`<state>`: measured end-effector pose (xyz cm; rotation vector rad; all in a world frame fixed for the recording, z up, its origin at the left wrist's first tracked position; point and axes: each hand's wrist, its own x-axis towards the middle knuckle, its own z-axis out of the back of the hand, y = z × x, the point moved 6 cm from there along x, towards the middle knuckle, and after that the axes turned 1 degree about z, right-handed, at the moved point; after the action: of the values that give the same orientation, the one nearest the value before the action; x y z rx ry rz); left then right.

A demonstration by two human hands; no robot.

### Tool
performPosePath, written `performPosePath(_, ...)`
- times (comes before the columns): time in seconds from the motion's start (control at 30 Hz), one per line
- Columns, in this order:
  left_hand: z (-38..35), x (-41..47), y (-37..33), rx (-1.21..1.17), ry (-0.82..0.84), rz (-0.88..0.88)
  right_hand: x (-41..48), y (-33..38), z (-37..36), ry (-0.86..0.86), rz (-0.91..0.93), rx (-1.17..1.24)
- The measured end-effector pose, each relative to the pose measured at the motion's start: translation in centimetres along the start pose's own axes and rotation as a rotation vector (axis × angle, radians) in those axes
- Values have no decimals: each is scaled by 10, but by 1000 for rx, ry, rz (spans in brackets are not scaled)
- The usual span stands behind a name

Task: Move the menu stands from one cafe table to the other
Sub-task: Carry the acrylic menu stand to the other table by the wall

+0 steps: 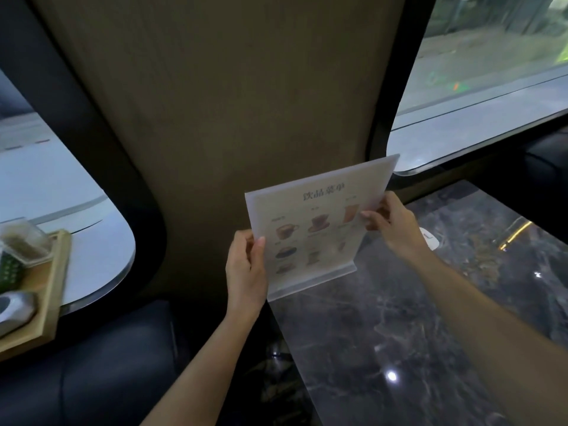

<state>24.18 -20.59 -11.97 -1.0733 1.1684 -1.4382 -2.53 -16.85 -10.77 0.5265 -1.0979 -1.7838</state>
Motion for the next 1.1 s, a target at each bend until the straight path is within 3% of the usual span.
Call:
performPosePath(0.17,2,5,7,40,56,-22,2,-21,-2,30,-125,82)
performPosePath(0.4,-7,6,58,154,214,125,-3,-41,-28,174,-221,67)
performPosePath(0.57,-11,7,69,53,179,137,4,-47,-36,159,-187,78)
performPosePath(1.1,-22,28,77,118,102,145,31,-61,-44,132,-189,130)
